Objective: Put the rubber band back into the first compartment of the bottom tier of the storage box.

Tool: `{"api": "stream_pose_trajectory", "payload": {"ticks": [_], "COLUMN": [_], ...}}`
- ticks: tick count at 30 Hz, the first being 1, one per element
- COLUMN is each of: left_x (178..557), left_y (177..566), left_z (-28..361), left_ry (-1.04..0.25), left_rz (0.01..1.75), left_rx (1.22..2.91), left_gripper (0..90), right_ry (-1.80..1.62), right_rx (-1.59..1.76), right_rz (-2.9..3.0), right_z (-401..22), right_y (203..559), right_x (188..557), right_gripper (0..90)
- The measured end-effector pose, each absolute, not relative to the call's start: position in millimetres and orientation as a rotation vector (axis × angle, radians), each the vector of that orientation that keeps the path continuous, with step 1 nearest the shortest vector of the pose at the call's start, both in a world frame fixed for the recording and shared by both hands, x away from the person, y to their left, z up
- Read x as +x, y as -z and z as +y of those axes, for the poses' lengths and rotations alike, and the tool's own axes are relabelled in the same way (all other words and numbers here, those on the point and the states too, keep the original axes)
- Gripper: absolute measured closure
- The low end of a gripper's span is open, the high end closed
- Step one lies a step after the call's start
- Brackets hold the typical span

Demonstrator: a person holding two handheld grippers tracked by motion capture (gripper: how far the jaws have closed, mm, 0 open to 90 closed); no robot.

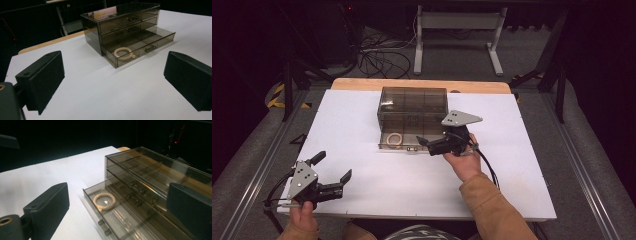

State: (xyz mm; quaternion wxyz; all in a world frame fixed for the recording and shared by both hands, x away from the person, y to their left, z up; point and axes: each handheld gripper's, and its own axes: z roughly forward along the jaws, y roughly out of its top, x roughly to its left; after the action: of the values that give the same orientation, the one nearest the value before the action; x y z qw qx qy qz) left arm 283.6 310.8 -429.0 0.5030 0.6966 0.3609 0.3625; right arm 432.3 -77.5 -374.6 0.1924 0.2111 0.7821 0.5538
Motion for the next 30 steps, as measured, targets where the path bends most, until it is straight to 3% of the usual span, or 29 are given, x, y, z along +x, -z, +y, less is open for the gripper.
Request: {"api": "stream_pose_trajectory", "payload": {"ticks": [16, 30], "left_x": [283, 285], "left_y": [429, 428], "left_z": [310, 310], "left_ry": [-0.88, -0.877], "left_rz": [0.868, 0.843], "left_rx": [1.686, 1.678], "left_gripper": [3.7, 3.1], "right_ry": [-1.508, -1.466], "right_rx": [0.655, 0.773], "right_rz": [2.13, 2.097], "right_z": [-150, -212], "right_y": [391, 441], "right_x": [393, 352], "right_gripper": [2.2, 0.5]}}
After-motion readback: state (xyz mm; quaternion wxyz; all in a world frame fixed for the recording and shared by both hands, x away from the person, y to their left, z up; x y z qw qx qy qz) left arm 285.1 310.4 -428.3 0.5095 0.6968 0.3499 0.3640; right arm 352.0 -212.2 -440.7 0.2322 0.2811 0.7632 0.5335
